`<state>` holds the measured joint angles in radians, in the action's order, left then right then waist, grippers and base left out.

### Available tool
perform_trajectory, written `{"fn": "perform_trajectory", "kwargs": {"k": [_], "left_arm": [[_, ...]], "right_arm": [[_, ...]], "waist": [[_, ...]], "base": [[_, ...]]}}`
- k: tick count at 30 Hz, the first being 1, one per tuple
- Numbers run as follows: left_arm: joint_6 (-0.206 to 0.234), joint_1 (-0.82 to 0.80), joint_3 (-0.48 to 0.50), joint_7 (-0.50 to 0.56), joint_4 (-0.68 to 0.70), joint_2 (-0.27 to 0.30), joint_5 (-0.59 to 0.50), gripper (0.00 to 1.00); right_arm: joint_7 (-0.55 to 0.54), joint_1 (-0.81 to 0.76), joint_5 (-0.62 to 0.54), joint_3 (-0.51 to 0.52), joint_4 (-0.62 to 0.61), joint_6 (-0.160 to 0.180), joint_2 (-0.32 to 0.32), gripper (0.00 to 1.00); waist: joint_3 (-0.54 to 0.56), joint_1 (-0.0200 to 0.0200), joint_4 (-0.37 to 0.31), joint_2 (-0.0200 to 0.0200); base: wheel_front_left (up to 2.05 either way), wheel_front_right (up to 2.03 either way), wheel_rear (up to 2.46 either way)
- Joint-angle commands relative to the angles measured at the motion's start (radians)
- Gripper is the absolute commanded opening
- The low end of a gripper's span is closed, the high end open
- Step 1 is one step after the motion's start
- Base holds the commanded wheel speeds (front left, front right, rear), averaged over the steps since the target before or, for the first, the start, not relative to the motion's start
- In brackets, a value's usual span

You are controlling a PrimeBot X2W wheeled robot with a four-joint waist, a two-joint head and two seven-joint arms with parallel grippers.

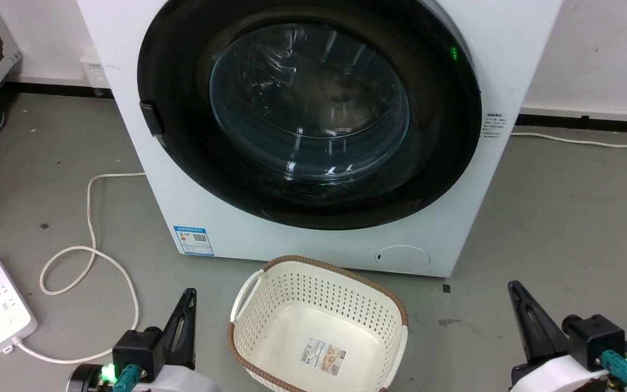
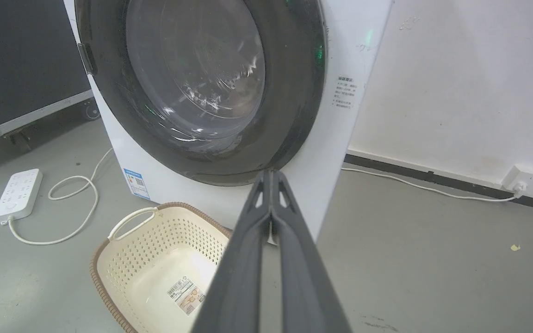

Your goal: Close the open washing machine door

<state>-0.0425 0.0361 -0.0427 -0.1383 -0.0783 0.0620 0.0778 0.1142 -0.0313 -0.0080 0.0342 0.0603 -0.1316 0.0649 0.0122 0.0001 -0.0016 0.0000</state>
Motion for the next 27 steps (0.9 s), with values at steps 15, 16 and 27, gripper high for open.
{"fn": "perform_trajectory", "kwargs": {"k": [15, 16, 27], "left_arm": [[0.015, -0.018, 0.013, 0.037, 0.023, -0.004, -0.024, 0.0], [0.016, -0.018, 0.014, 0.039, 0.024, -0.004, -0.026, 0.0], [0.023, -0.023, 0.022, 0.065, 0.038, -0.006, -0.04, 0.0]], "right_arm": [[-0.03, 0.017, 0.004, -0.009, -0.02, 0.001, -0.007, 0.0], [-0.031, 0.017, 0.004, -0.009, -0.021, 0.001, -0.008, 0.0], [-0.053, 0.021, 0.005, -0.016, -0.032, 0.001, -0.01, 0.0]], "waist": [[-0.003, -0.0001, 0.0, 0.0], [-0.003, -0.0001, 0.0, 0.0], [-0.005, -0.0001, 0.001, 0.0]], "base": [[0.0, 0.0, 0.0], [0.0, 0.0, 0.0], [0.0, 0.0, 0.0]]}}
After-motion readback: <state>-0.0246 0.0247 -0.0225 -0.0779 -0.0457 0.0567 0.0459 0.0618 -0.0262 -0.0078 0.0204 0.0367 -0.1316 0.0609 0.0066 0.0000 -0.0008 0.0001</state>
